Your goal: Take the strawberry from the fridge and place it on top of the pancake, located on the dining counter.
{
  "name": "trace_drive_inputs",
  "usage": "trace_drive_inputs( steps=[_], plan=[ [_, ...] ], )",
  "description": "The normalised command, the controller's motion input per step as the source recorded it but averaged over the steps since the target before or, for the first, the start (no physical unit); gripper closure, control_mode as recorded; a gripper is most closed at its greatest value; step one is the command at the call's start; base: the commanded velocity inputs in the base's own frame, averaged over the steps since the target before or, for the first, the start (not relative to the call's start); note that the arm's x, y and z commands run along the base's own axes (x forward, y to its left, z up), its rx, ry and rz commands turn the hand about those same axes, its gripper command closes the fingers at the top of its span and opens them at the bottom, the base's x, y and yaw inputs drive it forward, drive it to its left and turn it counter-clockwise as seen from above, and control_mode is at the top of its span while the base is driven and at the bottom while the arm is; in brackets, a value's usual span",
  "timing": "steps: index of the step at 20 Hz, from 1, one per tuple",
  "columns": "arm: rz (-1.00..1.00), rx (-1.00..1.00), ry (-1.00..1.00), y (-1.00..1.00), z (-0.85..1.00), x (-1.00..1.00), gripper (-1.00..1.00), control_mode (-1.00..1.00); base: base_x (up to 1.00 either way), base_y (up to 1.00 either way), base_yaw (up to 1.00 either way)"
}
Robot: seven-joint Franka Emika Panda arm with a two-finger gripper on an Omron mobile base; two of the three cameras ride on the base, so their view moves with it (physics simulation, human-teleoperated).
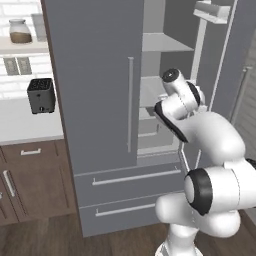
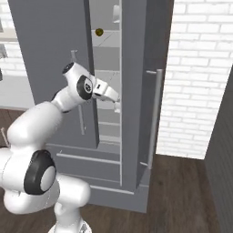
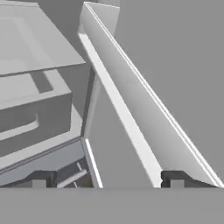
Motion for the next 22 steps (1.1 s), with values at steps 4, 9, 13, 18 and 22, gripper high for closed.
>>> trace_drive_inputs(
  steps=[4, 9, 13, 18, 22],
  plan=[
    [-0.08, 0.0, -0.13, -0.81, 0.14, -0.01, -1.0, -1.0, 0.0, 0.0, 0.0],
    [-0.07, 0.0, -0.04, -0.87, 0.12, 0.0, -1.0, -1.0, 0.0, 0.0, 0.0],
    [-0.06, 0.0, -0.01, -0.81, 0.02, 0.0, -1.0, -1.0, 0.0, 0.0, 0.0],
    [0.0, 0.0, -0.03, -0.22, 0.0, -0.08, -1.0, -1.0, 0.0, 0.0, 0.0],
    [0.06, 0.0, -0.04, 0.38, 0.01, -0.51, -1.0, -1.0, 0.0, 0.0, 0.0]
  ],
)
